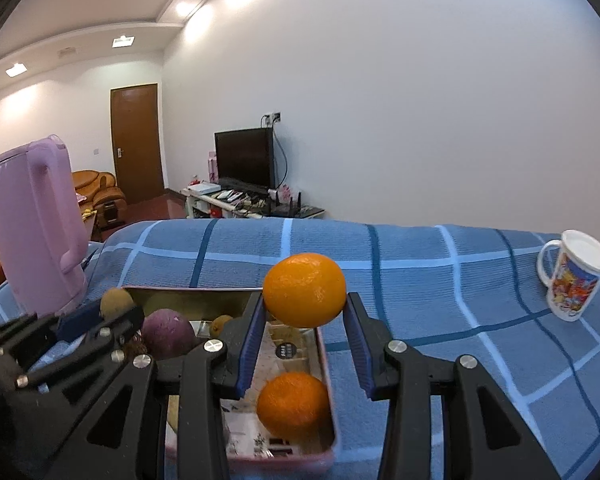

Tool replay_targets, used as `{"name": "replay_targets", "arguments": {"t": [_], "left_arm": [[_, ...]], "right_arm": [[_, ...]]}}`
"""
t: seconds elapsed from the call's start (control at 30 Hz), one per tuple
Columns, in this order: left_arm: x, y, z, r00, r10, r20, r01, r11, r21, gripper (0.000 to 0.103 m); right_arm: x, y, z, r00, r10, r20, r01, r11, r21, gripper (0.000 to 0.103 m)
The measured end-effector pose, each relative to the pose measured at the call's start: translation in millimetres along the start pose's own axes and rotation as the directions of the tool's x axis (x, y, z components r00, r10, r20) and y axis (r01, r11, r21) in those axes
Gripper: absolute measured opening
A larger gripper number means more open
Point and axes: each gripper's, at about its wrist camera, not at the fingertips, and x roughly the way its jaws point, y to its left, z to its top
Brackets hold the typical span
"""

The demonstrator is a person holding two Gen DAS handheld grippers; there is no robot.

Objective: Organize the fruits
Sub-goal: 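Lower both tools into the tin and open them to release the fruits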

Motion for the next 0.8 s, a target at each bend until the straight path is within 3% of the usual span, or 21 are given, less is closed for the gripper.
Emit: {"name": "replay_targets", "arguments": {"t": [0.33, 0.67, 0.8], "left_arm": [[16, 1, 5, 0.998, 0.042, -0.037, -0.041, 0.999, 0.018, 0.030], [18, 5, 5, 0.999, 0.032, -0.026, -0.032, 0.999, 0.012, 0.030], [18, 2, 5, 0.999, 0.039, -0.024, -0.039, 0.999, 0.019, 0.030]], "right_arm": [[42, 11, 6, 0.988, 0.079, -0.132, -0.080, 0.997, -0.002, 0.042], [70, 16, 3, 0.947, 0.185, -0.261, -0.188, 0.982, 0.014, 0.043], [74, 17, 2, 0.941, 0.200, -0.274, -0.200, 0.979, 0.027, 0.043]]}}
